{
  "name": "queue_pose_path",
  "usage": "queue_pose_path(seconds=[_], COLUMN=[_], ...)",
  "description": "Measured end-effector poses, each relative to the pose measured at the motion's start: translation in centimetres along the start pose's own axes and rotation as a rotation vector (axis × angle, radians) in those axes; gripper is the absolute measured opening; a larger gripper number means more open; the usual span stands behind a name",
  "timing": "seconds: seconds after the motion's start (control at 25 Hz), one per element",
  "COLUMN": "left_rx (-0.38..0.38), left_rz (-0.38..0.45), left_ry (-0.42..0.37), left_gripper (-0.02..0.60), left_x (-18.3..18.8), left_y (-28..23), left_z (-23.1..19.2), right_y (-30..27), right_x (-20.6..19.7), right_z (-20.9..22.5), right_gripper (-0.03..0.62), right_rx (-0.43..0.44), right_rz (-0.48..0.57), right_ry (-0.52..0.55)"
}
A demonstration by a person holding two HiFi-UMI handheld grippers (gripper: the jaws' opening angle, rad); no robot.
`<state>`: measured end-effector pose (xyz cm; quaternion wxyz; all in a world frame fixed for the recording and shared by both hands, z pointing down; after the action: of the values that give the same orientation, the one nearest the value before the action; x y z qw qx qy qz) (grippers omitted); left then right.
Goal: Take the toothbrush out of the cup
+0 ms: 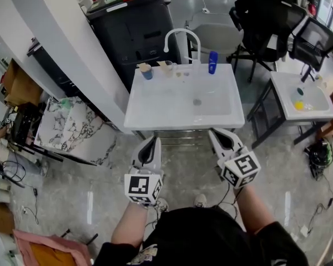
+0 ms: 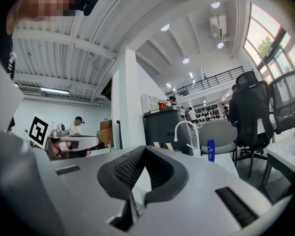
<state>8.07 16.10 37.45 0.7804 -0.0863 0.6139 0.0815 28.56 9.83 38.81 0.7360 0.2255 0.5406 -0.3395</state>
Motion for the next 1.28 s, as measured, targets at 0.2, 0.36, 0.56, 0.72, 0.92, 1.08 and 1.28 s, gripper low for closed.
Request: queue_pose_path(seconds=[0.2,0.36,0.56,0.72,0.92,1.08,1.28], left_rx=[0.034,0.055,0.073,0.080,0.084,0.073,0.041], left_rz=[0.003,-0.003,-0.009,-0.005,-0.001,0.005,-0.017], left_ry=[0.003,-0.003,-0.003,-0.011,-0.006,-0.004,0.018], left_gripper=[0.005,0.005,0.006,0.033,0.134,0.168,0.187], left_x=[0.7,1.2,1.1,1.1,0.2,-1.1,-3.5], left_y=[-0.9,-1.4,-2.2,-3.1,-4.7,-6.7,-9.6], left_z=[1.6,2.0,1.4,0.4,-2.0,-5.3,-10.4], right_y=[0.7,0.7,-0.1,-1.3,-4.0,-7.5,-12.7], right_x=[0.6,1.2,1.0,1.2,1.3,1.5,1.2], right_z=[2.0,2.9,3.6,4.1,4.3,4.2,3.9], right_gripper=[0.002,0.002,0.002,0.002,0.012,0.083,0.175], right_rx=[0.033,0.044,0.071,0.071,0.071,0.063,0.019], right_rz=[-0.009,-0.018,-0.012,-0.009,-0.005,0.010,0.024], right_ry=[0.004,-0.004,-0.009,-0.013,-0.014,-0.003,0.004])
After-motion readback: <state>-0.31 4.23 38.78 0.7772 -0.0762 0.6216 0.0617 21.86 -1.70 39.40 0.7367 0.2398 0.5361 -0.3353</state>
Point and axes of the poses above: the fingertips, and each gripper's own axes: y backward along the fingers, z to its right, x out of its top, the point moved 4 cm from there along y, backward along the fingers, and after that the axes turned 11 degrees about -y, right-handed, at the moved point
